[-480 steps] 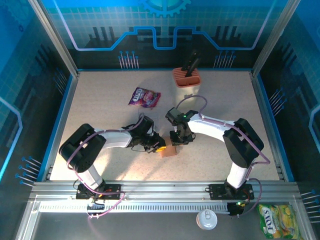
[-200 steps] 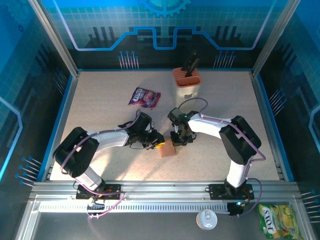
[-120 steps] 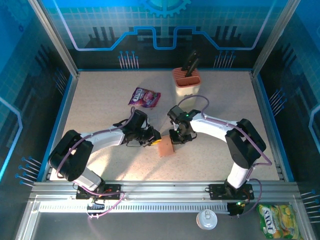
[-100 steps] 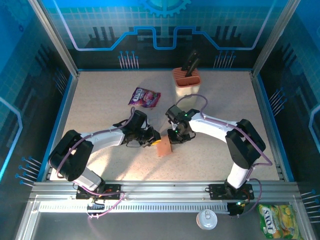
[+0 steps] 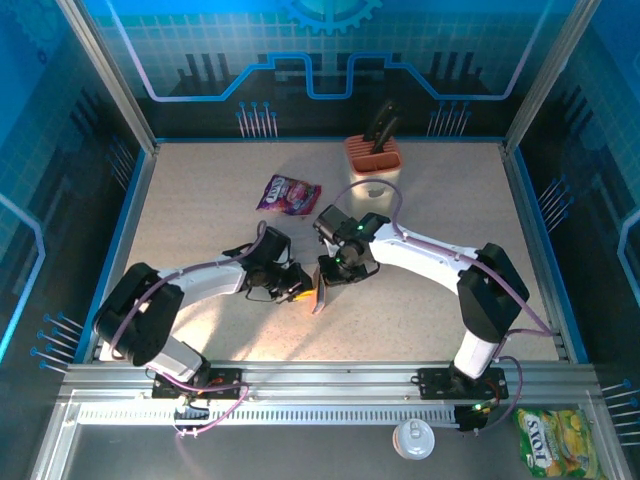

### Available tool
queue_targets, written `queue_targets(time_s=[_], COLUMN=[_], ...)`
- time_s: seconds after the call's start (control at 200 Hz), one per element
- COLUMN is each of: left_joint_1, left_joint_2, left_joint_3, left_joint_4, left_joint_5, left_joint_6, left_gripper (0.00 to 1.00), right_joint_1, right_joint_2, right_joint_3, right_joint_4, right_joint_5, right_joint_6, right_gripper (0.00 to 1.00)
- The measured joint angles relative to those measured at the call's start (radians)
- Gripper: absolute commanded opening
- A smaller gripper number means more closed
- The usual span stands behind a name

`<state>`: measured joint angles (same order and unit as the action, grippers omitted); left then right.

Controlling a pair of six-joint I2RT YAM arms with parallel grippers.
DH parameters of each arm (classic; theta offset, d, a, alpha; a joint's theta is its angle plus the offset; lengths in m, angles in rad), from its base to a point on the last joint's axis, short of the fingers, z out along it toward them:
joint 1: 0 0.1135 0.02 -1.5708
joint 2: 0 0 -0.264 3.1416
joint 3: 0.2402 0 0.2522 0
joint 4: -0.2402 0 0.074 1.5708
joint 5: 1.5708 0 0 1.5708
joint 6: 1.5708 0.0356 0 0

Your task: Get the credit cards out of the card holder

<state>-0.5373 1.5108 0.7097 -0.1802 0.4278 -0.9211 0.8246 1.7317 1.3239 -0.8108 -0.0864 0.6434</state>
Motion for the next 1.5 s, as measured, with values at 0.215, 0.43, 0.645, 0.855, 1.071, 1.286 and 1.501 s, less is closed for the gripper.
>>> queue_targets(time_s=[0.215, 0.43, 0.645, 0.855, 1.071, 1.286, 1.501], left_joint_1=[0.017, 0.032, 0.051, 0.058, 0.058, 0.058, 0.054], left_joint_2=[-0.066, -0.073, -0.127, -0.132, -0.106, -0.071, -0.049], left_joint_3=[-0.027, -0.091, -0.107, -0.107, -0.106, -0.107, -0.106], left_joint_4=[-0.042, -0.079, -0.122, -0.098, -0.031, 0.039, 0.075], left_joint_5=[-0.023, -0.047, -0.075, -0.057, -0.018, 0.021, 0.030], left_joint_6=[0.026, 0.042, 0.066, 0.063, 0.056, 0.023, 0.003], left_gripper=[0.16, 0.16, 0.16, 0.16, 0.16, 0.16, 0.14], right_joint_1=[0.007, 0.011, 0.020, 0.019, -0.008, -0.056, -0.087], right_joint_2=[0.000, 0.006, 0.021, 0.023, 0.013, -0.003, -0.005], right_joint_3=[0.028, 0.052, 0.079, 0.079, 0.061, 0.003, -0.066], right_joint_4=[-0.032, -0.053, -0.067, -0.098, -0.114, -0.121, -0.113], right_joint_5=[0.004, 0.004, 0.005, 0.035, 0.056, 0.065, 0.087], right_joint_6=[0.003, 0.003, 0.003, 0.002, -0.010, -0.029, -0.047], right_gripper=[0.11, 0.11, 0.11, 0.11, 0.12, 0.12, 0.12])
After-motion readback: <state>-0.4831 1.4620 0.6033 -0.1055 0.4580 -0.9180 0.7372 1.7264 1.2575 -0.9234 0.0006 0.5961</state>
